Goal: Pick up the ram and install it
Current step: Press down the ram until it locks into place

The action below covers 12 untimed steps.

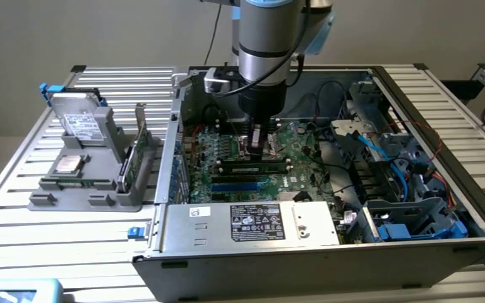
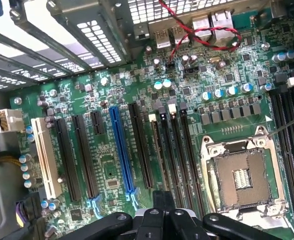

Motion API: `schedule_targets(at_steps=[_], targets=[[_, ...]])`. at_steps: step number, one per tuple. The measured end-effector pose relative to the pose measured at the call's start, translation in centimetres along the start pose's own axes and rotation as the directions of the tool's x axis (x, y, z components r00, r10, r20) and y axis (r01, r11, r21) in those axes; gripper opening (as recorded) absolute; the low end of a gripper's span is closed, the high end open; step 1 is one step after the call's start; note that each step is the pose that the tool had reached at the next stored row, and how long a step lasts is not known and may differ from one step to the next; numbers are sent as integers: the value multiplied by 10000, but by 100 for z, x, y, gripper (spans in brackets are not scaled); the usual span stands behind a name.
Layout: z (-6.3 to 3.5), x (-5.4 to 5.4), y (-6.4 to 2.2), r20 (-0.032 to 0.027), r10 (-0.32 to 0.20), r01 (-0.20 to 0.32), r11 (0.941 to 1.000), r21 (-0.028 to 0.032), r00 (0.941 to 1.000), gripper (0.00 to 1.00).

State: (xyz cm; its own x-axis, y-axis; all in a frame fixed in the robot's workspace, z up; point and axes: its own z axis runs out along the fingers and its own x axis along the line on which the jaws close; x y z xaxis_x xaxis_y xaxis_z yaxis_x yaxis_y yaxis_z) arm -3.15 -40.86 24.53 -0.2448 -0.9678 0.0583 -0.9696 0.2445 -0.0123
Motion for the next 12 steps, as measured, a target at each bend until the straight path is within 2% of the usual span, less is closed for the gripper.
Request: schedule_targets(at_steps=[6, 12], targets=[[1, 0, 0, -5, 775, -775, 9970, -45, 9970, 11], [1, 0, 0, -20, 1550, -1550, 9879, -90, 9879, 11]])
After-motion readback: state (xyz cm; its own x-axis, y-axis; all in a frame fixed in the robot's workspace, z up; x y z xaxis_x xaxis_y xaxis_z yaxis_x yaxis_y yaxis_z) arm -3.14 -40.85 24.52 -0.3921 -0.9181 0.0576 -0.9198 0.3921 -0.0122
